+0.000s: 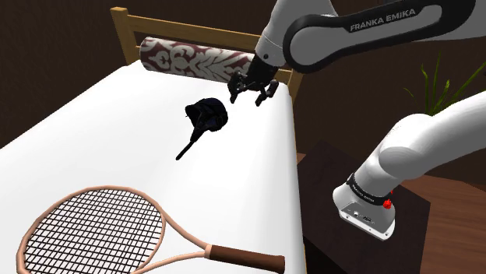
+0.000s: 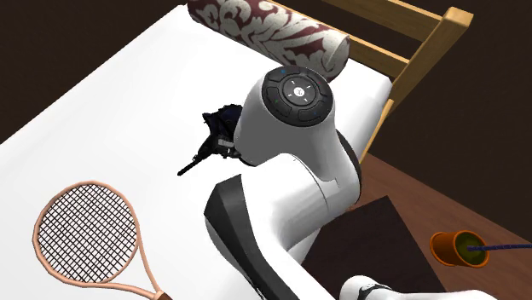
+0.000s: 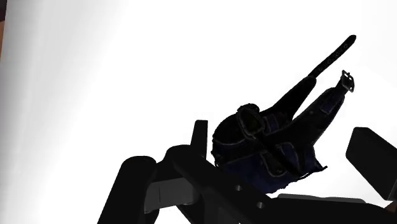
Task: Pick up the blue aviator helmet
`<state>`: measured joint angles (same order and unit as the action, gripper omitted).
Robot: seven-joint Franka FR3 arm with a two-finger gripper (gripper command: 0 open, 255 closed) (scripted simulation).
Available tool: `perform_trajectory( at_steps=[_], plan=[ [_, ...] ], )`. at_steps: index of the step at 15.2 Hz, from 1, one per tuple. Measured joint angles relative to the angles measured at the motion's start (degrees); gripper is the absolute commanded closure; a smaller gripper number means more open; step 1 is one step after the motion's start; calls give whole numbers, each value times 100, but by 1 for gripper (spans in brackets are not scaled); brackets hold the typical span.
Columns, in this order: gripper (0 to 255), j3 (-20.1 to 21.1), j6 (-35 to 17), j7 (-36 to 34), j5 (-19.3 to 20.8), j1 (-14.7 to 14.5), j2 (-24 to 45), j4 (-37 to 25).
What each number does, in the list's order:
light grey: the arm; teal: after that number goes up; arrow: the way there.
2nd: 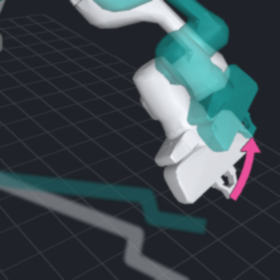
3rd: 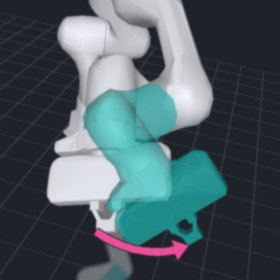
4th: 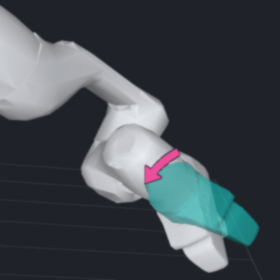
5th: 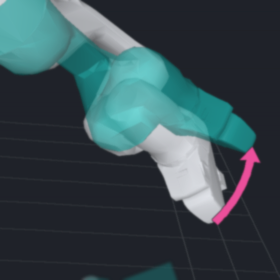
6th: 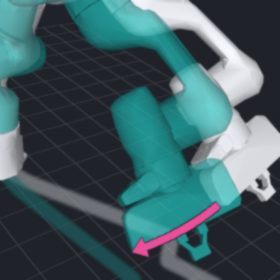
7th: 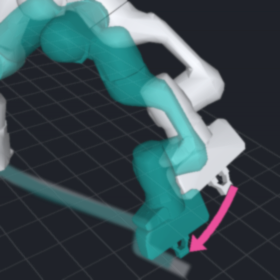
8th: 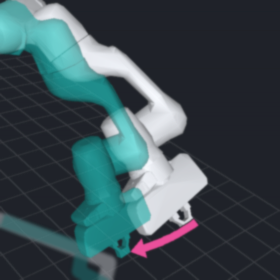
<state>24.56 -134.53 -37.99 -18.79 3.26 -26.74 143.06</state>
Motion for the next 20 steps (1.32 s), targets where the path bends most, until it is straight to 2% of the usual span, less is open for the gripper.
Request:
perform_trajectory(
  at_steps=[3,6,9,11,13,15,20],
  plan=[
    [0,496,-539,-878,173,257,571,-193],
    [0,1033,-1052,-1918,648,625,1282,-503],
    [0,1553,-1470,-3284,1594,1033,2118,-911],
    [0,1726,-1645,-4400,2565,1182,2812,-1295],
    [0,1630,-1708,-5363,3388,1075,3325,-1605],
    [0,1497,-1786,-5808,3803,948,3593,-1723],
    [0,1248,-2046,-6309,4392,734,3942,-1711]
  ],
)
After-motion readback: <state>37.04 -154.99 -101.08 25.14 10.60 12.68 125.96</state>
